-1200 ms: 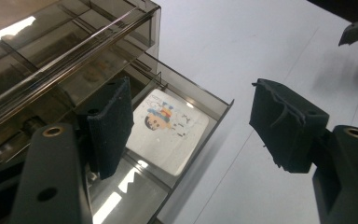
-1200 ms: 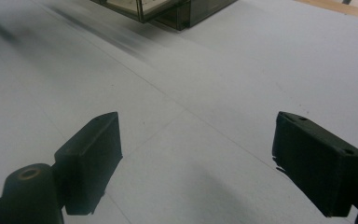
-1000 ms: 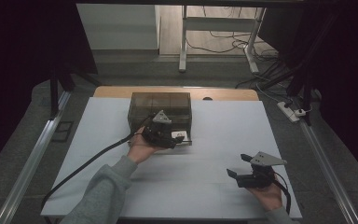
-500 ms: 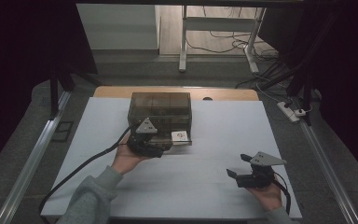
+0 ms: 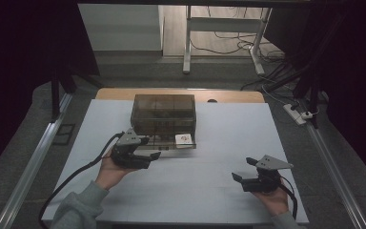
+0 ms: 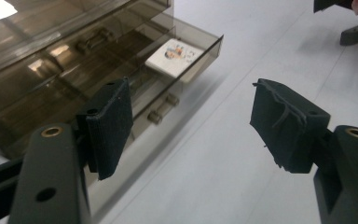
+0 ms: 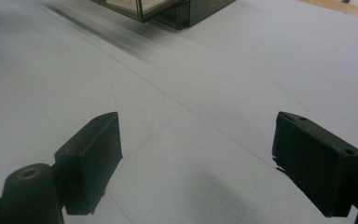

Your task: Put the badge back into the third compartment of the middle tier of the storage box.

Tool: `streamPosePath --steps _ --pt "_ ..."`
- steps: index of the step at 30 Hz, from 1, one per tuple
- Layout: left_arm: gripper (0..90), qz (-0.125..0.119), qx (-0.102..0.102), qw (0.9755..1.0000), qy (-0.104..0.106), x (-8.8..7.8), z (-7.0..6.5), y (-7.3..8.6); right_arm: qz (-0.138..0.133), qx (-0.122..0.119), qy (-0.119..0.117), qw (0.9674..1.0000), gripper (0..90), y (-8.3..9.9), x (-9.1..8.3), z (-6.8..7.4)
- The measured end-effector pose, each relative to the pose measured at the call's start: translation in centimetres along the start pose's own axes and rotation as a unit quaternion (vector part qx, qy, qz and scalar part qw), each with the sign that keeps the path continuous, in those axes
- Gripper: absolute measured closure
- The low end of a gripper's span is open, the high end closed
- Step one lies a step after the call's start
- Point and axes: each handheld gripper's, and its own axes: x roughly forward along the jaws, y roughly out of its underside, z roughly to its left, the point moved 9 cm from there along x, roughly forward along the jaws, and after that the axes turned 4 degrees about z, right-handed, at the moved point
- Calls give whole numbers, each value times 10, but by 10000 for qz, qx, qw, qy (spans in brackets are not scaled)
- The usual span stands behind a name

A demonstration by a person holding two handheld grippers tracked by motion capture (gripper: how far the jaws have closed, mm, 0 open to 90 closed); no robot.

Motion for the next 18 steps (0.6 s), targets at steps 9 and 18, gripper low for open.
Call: streamPosePath --steps 9,18 --pt "286 129 -168 9997 -143 -13 7 37 34 -1 46 10000 150 1 0 -1" --pt "286 149 -421 9983 -371 -29 20 70 40 -12 20 10000 150 2 1 -1"
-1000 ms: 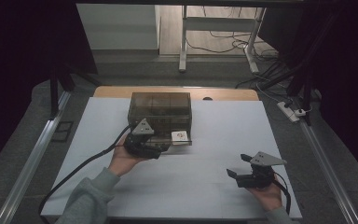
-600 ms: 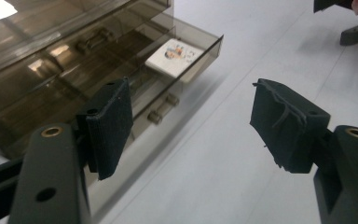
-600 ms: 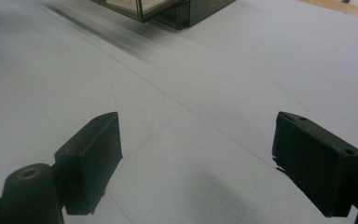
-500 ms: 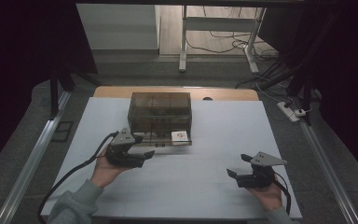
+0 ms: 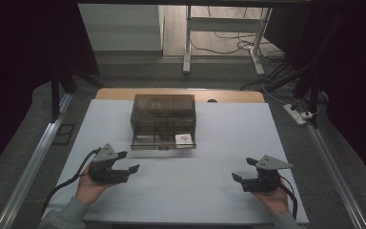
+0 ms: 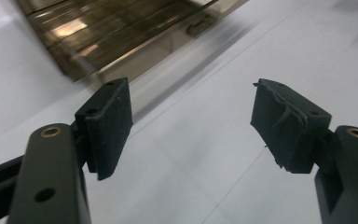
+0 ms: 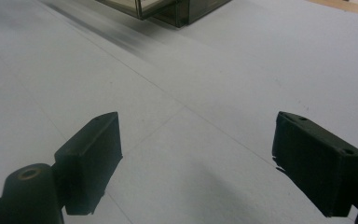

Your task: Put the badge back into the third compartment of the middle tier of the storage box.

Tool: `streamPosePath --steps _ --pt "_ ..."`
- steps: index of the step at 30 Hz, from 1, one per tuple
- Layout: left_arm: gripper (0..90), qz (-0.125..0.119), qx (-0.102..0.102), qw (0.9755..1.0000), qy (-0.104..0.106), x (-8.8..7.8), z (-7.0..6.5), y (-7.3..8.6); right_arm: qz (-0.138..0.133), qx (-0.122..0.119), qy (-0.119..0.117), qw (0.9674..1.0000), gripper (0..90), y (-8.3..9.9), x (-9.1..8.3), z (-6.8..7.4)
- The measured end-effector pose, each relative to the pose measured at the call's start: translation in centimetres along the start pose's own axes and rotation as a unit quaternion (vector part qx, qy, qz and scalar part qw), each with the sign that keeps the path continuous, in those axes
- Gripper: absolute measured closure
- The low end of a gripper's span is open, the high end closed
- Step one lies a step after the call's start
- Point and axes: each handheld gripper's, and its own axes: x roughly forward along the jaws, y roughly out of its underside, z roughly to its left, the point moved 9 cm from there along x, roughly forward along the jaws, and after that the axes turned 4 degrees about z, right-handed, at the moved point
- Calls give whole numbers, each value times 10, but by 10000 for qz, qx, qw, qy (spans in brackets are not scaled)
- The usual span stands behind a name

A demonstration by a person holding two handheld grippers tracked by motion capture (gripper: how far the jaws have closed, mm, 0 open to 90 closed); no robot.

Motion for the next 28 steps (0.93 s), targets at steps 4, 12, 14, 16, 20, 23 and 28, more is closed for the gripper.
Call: streamPosePath --steps 4,12,14,16,20,23,28 --pt "286 2 -114 9999 -48 -4 5 9 3 -14 14 10000 150 0 0 0" --pt "284 12 -304 9994 -185 -14 14 27 14 -43 -13 10000 150 1 0 0" --pt "285 -27 -362 9992 -172 -16 16 28 22 -48 -10 10000 150 1 -1 0" --pt "286 -60 -395 9990 -194 -17 17 29 2 -44 -21 10000 150 0 -1 1" --pt "286 -78 -413 9989 -199 -17 18 28 6 -60 -29 10000 150 0 -1 1" --pt "286 -53 -407 9989 -209 -16 18 29 2 -55 -32 10000 150 0 -1 1" --pt "286 -65 -421 9989 -197 -16 18 29 6 -63 -35 10000 150 0 -1 1"
